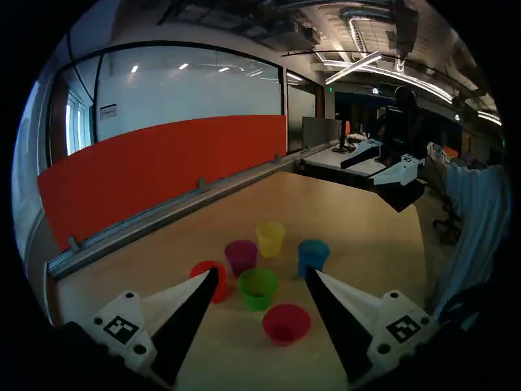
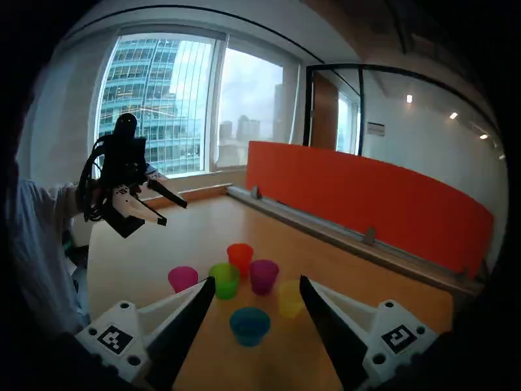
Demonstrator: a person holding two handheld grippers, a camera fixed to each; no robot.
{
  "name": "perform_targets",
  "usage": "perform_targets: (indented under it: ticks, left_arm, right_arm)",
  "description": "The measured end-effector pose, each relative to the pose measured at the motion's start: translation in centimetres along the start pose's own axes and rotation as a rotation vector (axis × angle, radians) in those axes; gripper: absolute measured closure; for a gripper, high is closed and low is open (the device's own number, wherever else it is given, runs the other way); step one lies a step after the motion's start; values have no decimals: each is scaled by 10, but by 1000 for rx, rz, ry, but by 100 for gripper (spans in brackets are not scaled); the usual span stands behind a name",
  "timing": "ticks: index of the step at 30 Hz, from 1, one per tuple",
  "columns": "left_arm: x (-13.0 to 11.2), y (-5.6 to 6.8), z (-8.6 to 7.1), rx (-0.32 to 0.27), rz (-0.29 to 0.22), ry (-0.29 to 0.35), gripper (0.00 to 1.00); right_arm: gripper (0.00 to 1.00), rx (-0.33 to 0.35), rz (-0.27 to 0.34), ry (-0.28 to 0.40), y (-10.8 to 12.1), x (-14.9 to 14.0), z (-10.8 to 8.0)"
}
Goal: Pour water
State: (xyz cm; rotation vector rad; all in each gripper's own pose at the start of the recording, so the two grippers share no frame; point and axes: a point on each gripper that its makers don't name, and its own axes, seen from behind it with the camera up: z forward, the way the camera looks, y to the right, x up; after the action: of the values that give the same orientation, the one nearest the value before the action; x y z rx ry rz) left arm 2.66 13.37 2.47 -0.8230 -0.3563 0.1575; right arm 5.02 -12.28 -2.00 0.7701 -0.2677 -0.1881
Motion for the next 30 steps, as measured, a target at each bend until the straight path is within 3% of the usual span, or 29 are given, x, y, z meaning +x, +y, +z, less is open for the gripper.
perform_targets:
  ticks: [18,30]
  left_arm:
    - [-45,4,34,-74,4,-136,0]
    - [-73,-9,66,-77,1,-223,0]
  right_arm:
    - [0,27,0,-92,1,-50,22]
    - [0,37,-11,-121,4,-69,36]
